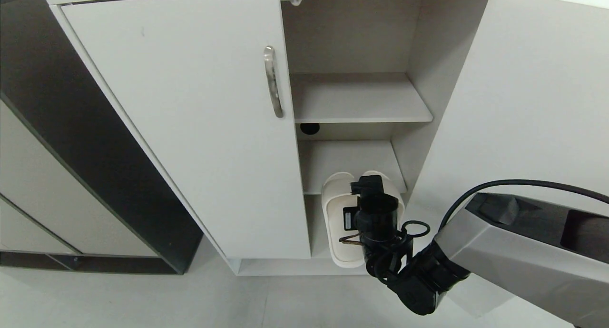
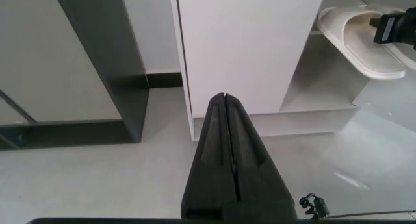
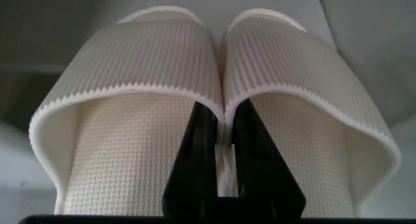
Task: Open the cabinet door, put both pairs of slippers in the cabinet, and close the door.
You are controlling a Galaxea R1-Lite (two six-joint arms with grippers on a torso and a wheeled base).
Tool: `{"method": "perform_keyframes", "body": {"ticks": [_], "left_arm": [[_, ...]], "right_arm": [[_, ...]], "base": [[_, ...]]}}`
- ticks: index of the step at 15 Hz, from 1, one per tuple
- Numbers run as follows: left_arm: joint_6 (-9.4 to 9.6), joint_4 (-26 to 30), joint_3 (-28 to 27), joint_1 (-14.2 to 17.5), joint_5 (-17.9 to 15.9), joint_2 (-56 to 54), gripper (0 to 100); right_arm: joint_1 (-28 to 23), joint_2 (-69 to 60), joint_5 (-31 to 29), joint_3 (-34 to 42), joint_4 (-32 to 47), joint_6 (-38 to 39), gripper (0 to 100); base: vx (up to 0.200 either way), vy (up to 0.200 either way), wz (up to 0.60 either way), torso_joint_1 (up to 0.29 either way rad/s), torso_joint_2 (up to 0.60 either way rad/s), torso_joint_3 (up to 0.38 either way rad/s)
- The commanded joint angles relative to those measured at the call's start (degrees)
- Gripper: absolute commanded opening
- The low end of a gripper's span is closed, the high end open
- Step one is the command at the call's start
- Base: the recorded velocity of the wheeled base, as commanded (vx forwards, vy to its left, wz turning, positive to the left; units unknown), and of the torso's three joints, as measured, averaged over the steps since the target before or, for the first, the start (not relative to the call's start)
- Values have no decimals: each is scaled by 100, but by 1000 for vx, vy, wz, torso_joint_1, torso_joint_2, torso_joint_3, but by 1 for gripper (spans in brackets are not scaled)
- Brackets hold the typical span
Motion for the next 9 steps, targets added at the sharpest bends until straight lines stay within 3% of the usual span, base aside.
{"method": "perform_keyframes", "body": {"ticks": [1,4,9], "left_arm": [[-1,-3,0,1,-2,9,0],[-1,-3,0,1,-2,9,0],[-1,-3,0,1,-2,9,0]], "right_arm": [[3,-30,0,0,-6,2,0],[3,-22,9,-9,-15,10,0],[-182,181,26,-352,-42,10,0]], "base": [[200,0,0,2,2,-2],[200,0,0,-1,5,1],[0,0,0,0,0,0]]}}
